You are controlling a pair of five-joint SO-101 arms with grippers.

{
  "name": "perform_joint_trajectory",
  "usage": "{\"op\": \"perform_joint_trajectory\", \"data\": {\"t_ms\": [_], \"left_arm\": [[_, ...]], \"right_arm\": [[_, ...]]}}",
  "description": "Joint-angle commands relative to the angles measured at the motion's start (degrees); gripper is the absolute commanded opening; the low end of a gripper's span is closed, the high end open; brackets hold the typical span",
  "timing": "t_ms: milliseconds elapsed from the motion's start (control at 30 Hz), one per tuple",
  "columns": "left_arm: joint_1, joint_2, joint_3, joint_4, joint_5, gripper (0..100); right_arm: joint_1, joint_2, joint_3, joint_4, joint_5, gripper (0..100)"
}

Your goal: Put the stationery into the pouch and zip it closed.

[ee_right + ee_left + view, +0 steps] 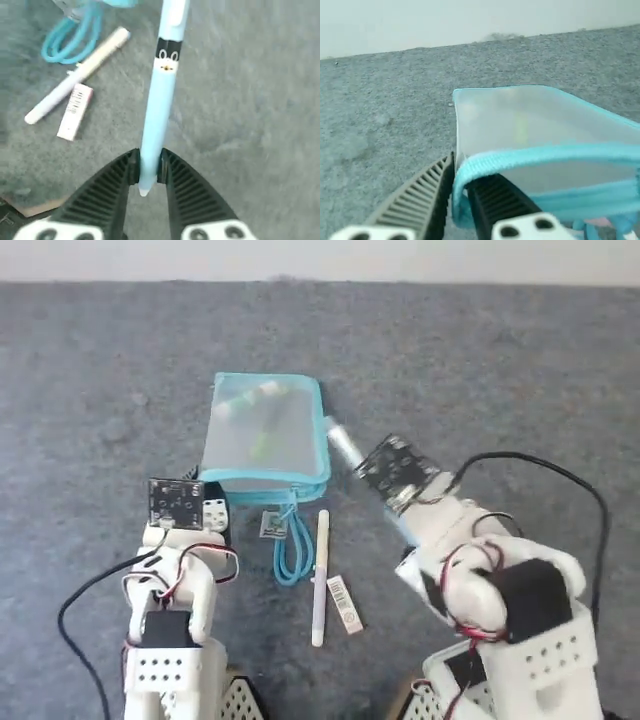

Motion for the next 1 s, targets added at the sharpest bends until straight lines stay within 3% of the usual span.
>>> {"op": "perform_joint_trajectory", "data": {"t_ms": [0, 267, 733, 967], "left_arm": [[-2.5, -0.7, -2.5, -1.9, 2.3, 1], [-3.2, -0.7, -2.5, -1.8, 2.0, 1], [-2.9, -0.7, -2.2, -2.0, 1.9, 1], [-2.8, -0.7, -2.2, -1.8, 1.9, 1]], "right_arm": [[-8.7, 9.3, -2.4, 2.2, -1.8, 0.6], [-21.6, 21.0, -2.8, 1.2, -7.8, 0.6], [-17.7, 21.8, -10.3, -0.3, -9.7, 0.6], [-17.5, 32.9, -16.2, -0.2, -9.8, 0.6]]}}
